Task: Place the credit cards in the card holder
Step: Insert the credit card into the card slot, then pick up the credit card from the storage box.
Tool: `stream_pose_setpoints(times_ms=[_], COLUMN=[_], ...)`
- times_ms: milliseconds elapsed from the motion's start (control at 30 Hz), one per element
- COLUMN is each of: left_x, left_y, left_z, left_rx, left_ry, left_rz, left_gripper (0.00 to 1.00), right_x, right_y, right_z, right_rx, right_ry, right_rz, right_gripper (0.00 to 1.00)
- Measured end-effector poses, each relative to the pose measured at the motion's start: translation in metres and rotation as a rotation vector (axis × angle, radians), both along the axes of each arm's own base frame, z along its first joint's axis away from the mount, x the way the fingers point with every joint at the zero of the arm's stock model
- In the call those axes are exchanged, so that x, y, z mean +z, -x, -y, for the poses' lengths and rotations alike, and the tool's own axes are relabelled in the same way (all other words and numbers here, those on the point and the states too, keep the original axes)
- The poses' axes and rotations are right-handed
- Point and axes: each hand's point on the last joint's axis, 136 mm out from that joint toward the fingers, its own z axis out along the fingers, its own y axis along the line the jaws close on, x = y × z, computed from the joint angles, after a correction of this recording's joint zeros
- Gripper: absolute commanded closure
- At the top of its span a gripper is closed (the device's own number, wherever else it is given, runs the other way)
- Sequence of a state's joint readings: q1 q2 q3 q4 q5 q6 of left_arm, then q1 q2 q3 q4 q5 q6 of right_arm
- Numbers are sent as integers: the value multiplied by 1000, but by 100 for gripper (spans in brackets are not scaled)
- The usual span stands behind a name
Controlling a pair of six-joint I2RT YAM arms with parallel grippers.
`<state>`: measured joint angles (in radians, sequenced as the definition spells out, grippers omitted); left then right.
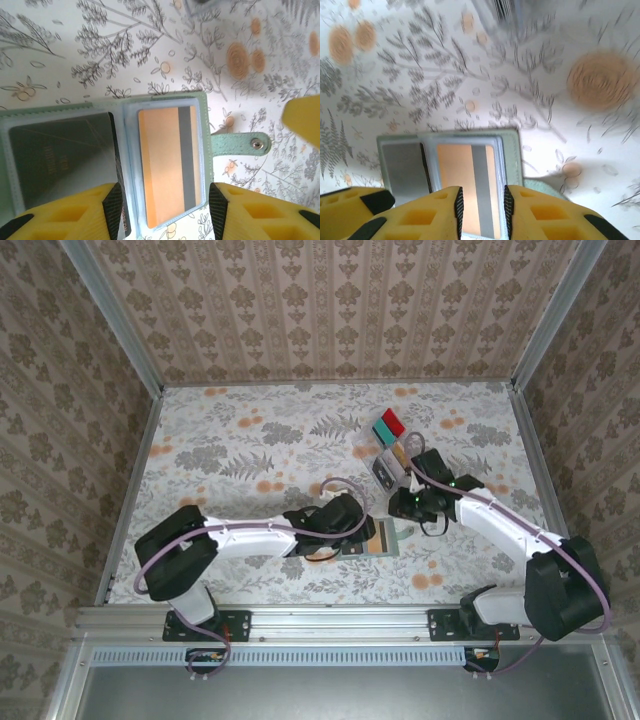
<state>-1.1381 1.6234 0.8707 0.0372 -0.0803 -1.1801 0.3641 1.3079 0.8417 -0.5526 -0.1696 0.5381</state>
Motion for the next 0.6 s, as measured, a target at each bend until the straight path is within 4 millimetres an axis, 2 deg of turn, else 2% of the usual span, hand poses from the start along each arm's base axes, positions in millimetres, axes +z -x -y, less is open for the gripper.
stream_pose_setpoints(times_ms=[100, 200, 400, 600], left_x=[8, 13, 19, 24], left_y=[-4, -8, -16, -18], left_z=[-10, -22, -42, -52], left_rx=[22, 48, 88, 108], left_ry=[5, 5, -2, -3], left_rz=[32, 54, 92, 111], left_gripper=[44, 41, 31, 29], right_x=[23, 35, 26, 15], right_y=[-18, -37, -62, -82], right_z=[8, 13, 11, -6], right_rx=[21, 40, 123, 207], right_ry=[84, 166, 354, 467], right_rz=[67, 107, 85, 69], right_gripper=[68, 68, 71, 71])
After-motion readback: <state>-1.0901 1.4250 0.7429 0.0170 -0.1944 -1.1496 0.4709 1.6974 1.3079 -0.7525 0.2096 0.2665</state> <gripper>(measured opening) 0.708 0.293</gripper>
